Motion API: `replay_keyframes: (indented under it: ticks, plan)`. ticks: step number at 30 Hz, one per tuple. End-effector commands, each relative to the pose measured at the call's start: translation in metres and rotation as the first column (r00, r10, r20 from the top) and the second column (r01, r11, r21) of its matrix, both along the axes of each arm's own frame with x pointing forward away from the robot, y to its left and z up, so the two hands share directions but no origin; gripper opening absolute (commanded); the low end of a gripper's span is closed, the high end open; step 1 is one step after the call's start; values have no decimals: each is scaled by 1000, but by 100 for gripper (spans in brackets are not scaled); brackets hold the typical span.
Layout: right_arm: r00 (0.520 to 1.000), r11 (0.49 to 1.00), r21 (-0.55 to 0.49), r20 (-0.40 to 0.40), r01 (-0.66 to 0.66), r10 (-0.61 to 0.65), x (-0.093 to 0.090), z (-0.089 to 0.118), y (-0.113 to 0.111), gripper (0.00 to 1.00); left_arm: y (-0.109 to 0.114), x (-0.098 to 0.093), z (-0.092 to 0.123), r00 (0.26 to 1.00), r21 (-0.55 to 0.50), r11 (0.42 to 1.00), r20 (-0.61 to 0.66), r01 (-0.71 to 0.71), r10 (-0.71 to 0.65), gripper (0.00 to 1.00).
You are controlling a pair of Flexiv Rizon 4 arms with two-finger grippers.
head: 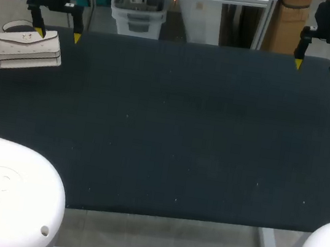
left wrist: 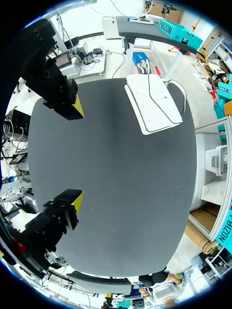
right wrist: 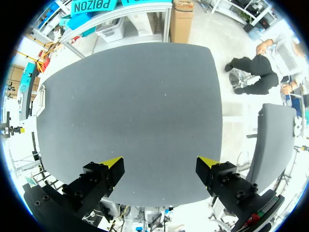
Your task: Pick up the bag, open it, inspect its contents, close it, and place it on the opposite side
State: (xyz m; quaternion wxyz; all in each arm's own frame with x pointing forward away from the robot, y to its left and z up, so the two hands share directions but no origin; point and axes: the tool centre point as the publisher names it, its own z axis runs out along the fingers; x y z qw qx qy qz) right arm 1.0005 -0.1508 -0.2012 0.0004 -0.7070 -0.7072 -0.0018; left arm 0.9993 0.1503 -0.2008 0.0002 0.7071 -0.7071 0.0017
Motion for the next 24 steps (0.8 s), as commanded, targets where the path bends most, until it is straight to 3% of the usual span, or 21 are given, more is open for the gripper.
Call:
replay_keyframes:
  ticks: [1,23,24]
  plan:
    - [1000,1000,-1,-1,0,0,0,1,0,100,0,0,1,1000,2,1000,-1,0,0,100]
    - [1000,1000,-1,-1,0,0,0,1,0,100,1,0,-1,1000,-9,1000,-8,12,-12,100]
    - [998,998,-28,26,-54,54,2,0,4,100,3,0,-2,1000,-9,1000,-14,22,-22,100]
